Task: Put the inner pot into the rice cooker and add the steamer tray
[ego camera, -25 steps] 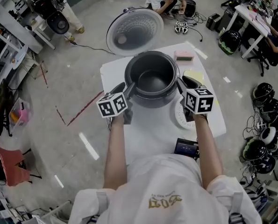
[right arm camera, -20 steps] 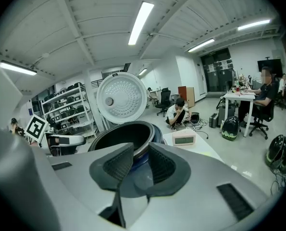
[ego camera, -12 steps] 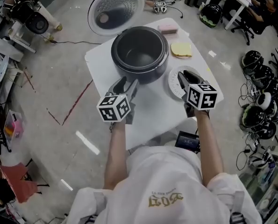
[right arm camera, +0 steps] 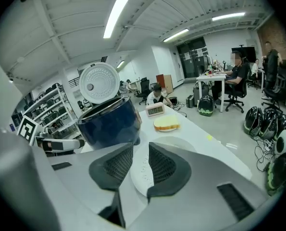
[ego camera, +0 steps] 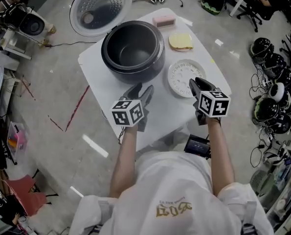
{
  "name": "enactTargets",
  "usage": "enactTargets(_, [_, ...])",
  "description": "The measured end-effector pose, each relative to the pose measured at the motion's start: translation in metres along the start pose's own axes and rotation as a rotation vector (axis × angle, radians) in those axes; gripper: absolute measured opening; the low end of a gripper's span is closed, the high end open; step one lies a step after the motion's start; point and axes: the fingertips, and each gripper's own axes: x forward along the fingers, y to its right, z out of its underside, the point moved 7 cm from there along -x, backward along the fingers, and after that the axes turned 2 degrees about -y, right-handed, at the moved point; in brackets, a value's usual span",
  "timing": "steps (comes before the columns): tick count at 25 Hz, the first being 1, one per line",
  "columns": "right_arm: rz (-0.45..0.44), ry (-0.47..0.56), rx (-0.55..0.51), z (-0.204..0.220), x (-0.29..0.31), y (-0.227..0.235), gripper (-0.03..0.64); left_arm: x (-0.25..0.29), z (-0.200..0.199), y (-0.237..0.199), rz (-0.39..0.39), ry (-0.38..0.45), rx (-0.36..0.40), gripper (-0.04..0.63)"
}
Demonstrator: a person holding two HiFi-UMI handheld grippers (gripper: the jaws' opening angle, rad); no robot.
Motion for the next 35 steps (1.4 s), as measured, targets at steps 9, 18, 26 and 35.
enactTargets(9, [-0.016,-0.127,-0.021,0.005,0.028,0.074,0.121,0.075,0.028,0.022,0.014,-0.129,-0.082,0.244])
enactTargets(18, [-0.021,-0.227,-0.04,0.012,0.054,0.135,0.128,0.129,0.046,0.023,-0.052,-0.189,-0.173,0.239])
enactTargets(26, [-0.078,-0.279,0.002,0.021,0.07,0.162,0.132,0.15,0.057,0.012,-0.111,-0.228,-0.235,0.241])
enactTargets(35, [-0.139,-0.322,0.059,0.03,0.082,0.161,0.133,0.155,0.065,0.01,-0.115,-0.257,-0.277,0.221])
